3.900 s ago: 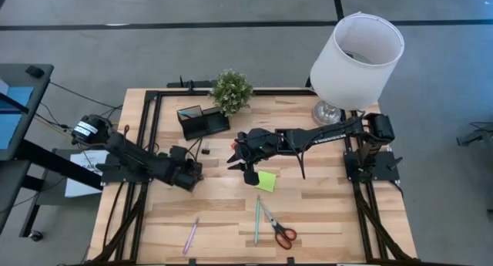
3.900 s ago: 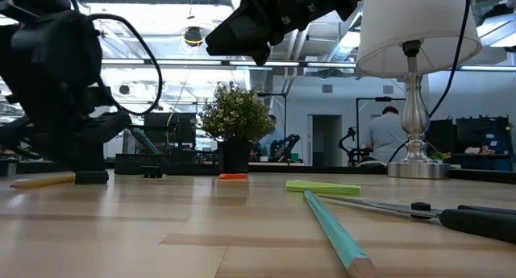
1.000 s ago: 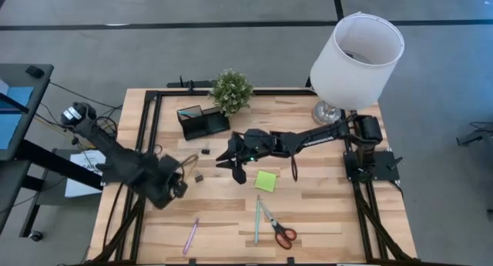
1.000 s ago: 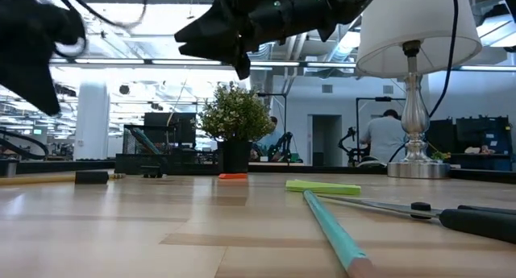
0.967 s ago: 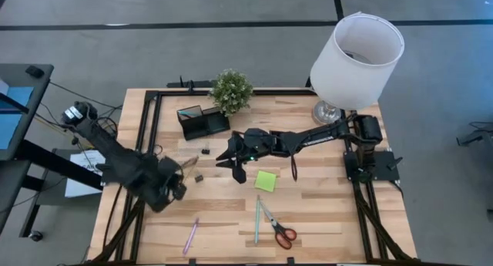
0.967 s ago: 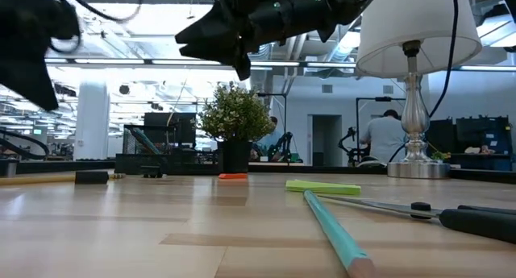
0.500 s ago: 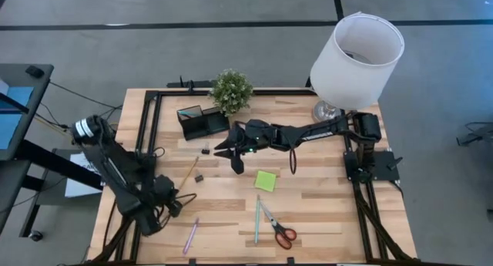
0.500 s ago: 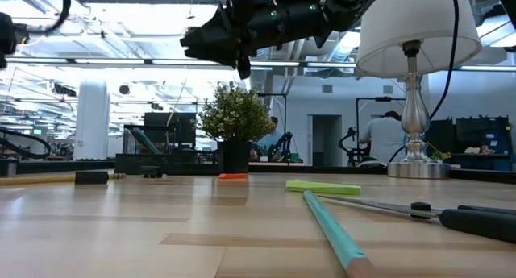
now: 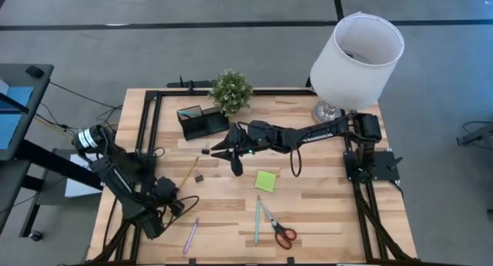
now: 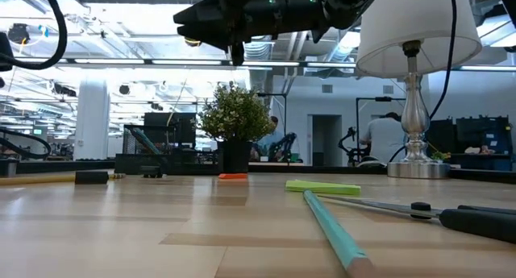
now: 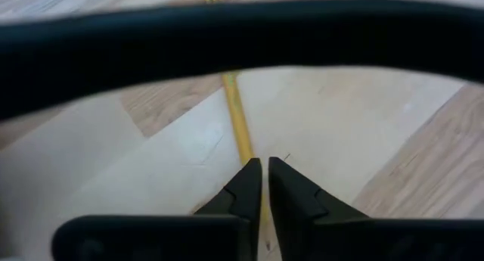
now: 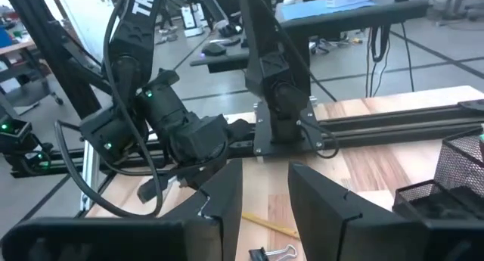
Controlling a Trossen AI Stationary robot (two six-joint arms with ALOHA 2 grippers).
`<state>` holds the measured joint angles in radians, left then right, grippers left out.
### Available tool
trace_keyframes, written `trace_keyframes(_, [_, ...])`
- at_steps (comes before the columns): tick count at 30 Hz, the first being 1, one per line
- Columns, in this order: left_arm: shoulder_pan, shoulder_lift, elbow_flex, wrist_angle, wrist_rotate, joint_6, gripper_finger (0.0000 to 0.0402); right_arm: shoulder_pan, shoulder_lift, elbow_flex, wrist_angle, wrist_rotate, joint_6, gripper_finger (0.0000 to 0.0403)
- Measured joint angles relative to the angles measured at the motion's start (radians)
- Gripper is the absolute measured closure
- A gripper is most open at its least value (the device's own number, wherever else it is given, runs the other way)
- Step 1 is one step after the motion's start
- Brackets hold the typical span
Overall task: Pick and place office supplies into organizer
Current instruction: Put the yellow pencil into the black organizer
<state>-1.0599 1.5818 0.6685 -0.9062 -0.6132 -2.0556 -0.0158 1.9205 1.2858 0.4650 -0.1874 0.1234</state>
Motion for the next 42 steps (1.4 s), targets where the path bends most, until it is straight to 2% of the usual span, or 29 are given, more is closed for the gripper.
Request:
trace_keyframes(10, [0.001, 0.002, 0.000, 0.001, -0.016, -0.018, 0.0286, 0.001, 0.000, 0.000, -0.002, 0.001, 0.000, 0.0301])
trace_keyframes(15, [0.001, 0.066, -0.002, 0.032, -0.033, -0.059, 0.0268, 0.002, 0.000, 0.000, -0.010, 0.001, 0.008, 0.0301])
trace_keyframes(19, [-0.006, 0.168, 0.005, 0.057, -0.033, -0.120, 0.0269, 0.002, 0.000, 0.000, -0.016, 0.001, 0.008, 0.0301])
trace_keyframes(24, [-0.046, 0.286, 0.020, 0.039, -0.098, -0.261, 0.0279, 0.002, 0.000, 0.000, -0.017, 0.001, 0.008, 0.0301])
trace_keyframes(33, [-0.080, 0.454, 0.126, -0.046, -0.160, -0.293, 0.0305, 0.002, 0.000, 0.000, -0.016, 0.001, 0.009, 0.0301])
trace_keyframes(36, [-0.066, 0.479, 0.168, -0.091, -0.135, -0.298, 0.0314, 0.004, 0.000, 0.000, -0.016, 0.001, 0.009, 0.0301])
trace_keyframes(42, [-0.065, 0.480, 0.169, -0.085, -0.141, -0.292, 0.0349, 0.016, 0.000, 0.000, -0.016, 0.001, 0.009, 0.0301])
